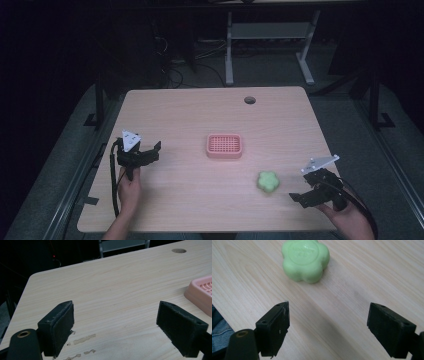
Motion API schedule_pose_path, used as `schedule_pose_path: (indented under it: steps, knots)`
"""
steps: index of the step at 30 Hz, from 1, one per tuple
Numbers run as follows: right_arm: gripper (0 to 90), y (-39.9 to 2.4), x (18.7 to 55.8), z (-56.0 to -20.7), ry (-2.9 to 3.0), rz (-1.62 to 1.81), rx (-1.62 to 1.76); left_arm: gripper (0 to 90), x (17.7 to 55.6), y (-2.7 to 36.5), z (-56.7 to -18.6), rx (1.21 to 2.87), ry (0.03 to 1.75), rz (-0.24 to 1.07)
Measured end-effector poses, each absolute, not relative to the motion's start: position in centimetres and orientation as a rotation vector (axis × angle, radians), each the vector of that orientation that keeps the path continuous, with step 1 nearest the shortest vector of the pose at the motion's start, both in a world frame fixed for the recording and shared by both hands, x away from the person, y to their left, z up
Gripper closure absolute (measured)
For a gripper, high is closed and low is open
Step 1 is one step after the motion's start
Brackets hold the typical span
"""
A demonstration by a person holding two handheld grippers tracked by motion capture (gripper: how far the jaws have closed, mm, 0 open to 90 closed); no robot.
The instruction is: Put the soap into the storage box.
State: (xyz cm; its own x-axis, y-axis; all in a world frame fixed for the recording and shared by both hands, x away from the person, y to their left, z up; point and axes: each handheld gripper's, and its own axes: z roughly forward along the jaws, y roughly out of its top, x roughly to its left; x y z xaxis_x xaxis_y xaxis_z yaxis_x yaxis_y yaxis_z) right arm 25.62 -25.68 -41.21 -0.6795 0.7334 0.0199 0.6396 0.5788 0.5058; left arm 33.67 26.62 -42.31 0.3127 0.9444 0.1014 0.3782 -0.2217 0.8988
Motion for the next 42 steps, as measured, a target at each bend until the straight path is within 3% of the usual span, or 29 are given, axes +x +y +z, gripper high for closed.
schedule_pose_path:
  steps: [42]
  knots:
    - [16.5,-18.8,30.1,-40.4,2.799,0.569,0.983,14.3,33.6,26.8,-42.2,1.753,1.189,0.872]
